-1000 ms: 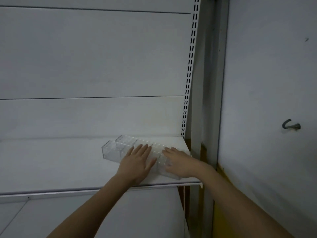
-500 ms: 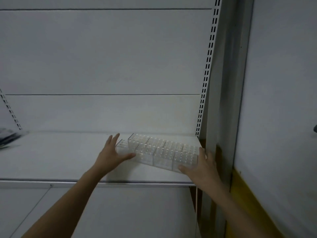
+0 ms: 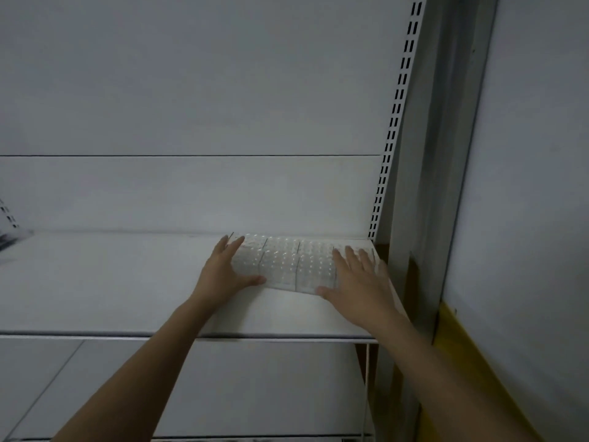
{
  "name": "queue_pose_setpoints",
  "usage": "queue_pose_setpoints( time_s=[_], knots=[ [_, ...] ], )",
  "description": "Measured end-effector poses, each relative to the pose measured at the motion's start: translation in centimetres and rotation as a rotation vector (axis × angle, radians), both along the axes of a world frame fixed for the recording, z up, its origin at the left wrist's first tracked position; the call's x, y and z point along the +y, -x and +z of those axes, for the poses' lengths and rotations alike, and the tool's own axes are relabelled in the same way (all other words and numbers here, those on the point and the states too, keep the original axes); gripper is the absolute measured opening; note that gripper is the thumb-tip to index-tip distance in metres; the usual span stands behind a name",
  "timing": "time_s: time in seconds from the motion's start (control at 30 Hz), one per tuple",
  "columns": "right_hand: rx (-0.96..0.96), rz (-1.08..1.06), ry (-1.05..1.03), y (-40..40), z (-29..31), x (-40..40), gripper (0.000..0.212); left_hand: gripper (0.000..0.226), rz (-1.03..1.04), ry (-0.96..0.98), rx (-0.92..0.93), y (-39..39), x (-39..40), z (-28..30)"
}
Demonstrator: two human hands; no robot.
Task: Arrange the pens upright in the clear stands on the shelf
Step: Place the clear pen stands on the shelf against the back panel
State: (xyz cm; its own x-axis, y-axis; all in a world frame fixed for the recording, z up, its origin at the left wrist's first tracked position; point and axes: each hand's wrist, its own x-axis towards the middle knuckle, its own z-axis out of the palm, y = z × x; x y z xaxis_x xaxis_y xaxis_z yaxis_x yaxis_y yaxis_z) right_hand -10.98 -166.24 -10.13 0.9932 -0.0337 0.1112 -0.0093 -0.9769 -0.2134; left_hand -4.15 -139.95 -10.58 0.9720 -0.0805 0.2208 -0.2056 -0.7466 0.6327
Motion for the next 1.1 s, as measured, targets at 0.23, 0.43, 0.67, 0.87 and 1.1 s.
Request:
queue_pose_setpoints(
  time_s=[0.23,0.43,0.67,0.87,1.1],
  knots=[
    [0.009,0.054,0.1,-7.1,-0.3,-2.9,0.082,0.097,0.077,-0.016,-0.031,-2.3,-2.9,-0.5],
    [-0.172,0.033,-0.022,-9.6,-1.4,-3.1,0.079,0.096,0.026,-0.038,-0.013,-6.0,-2.9,-0.2],
    [-0.382,-0.16,-0.23,-10.0,-3.8,-3.8,0.086,0.09,-0.022,0.097,-0.096,-7.3,-2.3,-1.7],
    [-0.367,-0.161,-0.26,-11.2,-3.7,-4.4,0.082,0.087,-0.057,0.187,-0.093,-8.0,-2.7,-1.9],
    [-0.41,-0.154,-0.258,-11.7,-4.3,-4.3,0.08,0.088,-0.049,0.204,-0.09,-8.5,-2.7,-2.4]
  ],
)
